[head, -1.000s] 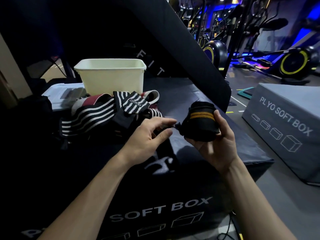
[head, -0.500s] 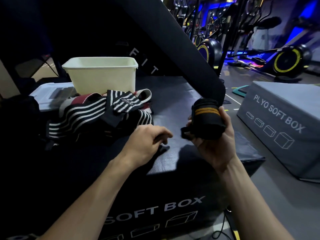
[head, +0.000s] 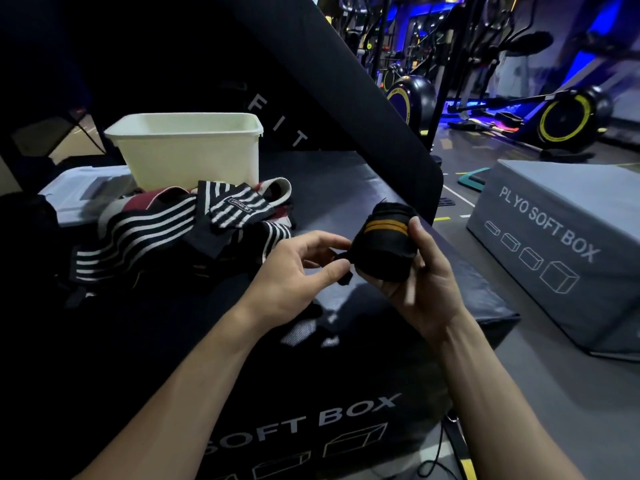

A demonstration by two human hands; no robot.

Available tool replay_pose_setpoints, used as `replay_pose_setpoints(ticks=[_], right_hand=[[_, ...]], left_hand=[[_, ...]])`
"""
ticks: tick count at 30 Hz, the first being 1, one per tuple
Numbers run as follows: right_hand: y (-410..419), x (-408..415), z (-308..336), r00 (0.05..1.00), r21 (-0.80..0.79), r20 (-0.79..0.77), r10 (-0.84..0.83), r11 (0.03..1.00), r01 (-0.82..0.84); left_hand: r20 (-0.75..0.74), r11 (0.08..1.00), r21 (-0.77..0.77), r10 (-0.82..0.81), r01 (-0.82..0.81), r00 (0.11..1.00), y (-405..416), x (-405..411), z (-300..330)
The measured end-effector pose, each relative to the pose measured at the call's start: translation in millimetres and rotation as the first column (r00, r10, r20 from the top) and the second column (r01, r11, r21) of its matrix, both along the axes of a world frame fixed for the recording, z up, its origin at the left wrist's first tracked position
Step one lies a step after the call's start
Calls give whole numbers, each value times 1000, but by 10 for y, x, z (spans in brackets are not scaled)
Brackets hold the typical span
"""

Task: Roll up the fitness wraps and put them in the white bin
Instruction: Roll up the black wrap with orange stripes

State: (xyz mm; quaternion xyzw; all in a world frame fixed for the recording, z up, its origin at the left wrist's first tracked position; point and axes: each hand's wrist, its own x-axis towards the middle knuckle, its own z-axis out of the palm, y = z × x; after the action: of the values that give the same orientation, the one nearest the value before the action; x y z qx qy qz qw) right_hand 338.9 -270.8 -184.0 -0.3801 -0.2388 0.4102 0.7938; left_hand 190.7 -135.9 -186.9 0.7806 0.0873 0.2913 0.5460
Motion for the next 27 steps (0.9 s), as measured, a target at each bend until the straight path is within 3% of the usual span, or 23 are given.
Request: replay_pose_setpoints(ticks=[3,6,9,13,18,22,27], right_hand=[[-28,-1,-9,998,18,58,-2,1000,1],[-16,12,-7,982,42,185,-33,999,26],[8,31,-39,976,40,206,-74,997,67],[-25,-5,-27,990,82,90,-105,992,97],[-16,-60,0,993,103,56,-106,990,99],[29,-46,-33,995,127,92,-25,992,13],[64,-43,-67,972,110,222,72,989,-98]], left_hand=[[-5,982,-187,14,-15,1000,8,-6,33],[-11,895,-447,-9,3,1000,-13,-41,96],[-53,856,-516,-63,27,997,-21,-77,127],[-92,880,-472,9,-52,996,-6,-82,128],[-201,973,-160,132,-165,971,31,-78,64],[-191,948,-195,214,-251,958,72,-76,57],[-91,871,-132,465,-474,881,133,21,69]])
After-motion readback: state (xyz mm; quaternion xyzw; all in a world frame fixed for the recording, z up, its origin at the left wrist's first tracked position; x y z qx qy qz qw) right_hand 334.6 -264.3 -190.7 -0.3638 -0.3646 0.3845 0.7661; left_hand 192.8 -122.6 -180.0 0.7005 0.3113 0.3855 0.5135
